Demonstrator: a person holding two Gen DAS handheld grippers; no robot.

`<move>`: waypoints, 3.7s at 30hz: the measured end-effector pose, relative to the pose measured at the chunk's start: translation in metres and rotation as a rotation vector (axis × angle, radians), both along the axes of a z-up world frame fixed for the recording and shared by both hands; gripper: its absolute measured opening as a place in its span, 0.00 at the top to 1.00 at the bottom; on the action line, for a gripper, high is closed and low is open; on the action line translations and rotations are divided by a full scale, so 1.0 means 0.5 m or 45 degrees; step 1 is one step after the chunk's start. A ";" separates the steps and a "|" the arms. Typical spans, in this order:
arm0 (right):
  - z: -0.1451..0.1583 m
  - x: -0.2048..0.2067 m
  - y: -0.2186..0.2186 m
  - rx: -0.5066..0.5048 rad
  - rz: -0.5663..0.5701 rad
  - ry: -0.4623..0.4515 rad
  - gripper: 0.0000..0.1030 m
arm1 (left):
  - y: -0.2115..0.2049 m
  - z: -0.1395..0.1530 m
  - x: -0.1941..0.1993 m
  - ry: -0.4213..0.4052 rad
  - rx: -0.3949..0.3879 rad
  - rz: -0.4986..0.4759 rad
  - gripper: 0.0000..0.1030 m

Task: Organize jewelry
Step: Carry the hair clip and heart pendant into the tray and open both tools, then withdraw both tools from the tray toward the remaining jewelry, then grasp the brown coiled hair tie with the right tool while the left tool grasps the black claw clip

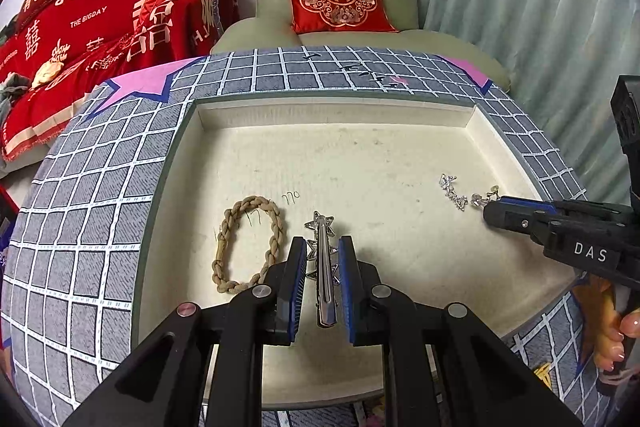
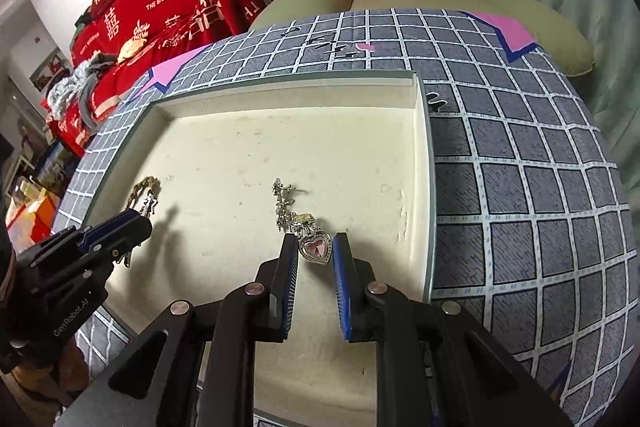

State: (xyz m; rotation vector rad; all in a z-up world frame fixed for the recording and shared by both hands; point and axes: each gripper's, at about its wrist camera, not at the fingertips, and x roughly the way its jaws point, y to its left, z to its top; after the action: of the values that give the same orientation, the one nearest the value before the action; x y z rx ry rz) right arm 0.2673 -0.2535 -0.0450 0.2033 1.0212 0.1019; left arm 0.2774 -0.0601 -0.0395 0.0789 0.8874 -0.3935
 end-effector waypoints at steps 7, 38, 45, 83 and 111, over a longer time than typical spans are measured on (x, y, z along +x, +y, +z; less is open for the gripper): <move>-0.002 -0.008 0.014 -0.058 0.022 -0.026 0.81 | -0.007 -0.008 -0.002 0.011 0.019 0.000 0.75; 0.111 -0.165 -0.096 0.252 -0.216 -0.202 0.40 | -0.002 0.070 -0.069 -0.199 0.040 0.047 0.00; 0.093 -0.226 -0.106 0.303 -0.239 -0.160 0.20 | 0.016 0.100 -0.111 -0.224 0.054 0.048 0.00; 0.012 -0.442 0.015 0.178 -0.124 0.024 0.16 | 0.178 0.013 -0.461 -0.113 0.101 0.054 0.00; 0.010 -0.445 0.122 0.105 0.108 0.026 0.16 | 0.137 -0.034 -0.441 -0.033 0.199 0.045 0.00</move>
State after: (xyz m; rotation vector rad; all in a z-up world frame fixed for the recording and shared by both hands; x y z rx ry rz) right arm 0.0447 -0.1924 -0.0402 0.2362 1.0472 0.2194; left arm 0.0570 0.0085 -0.0565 0.2113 0.8919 -0.2895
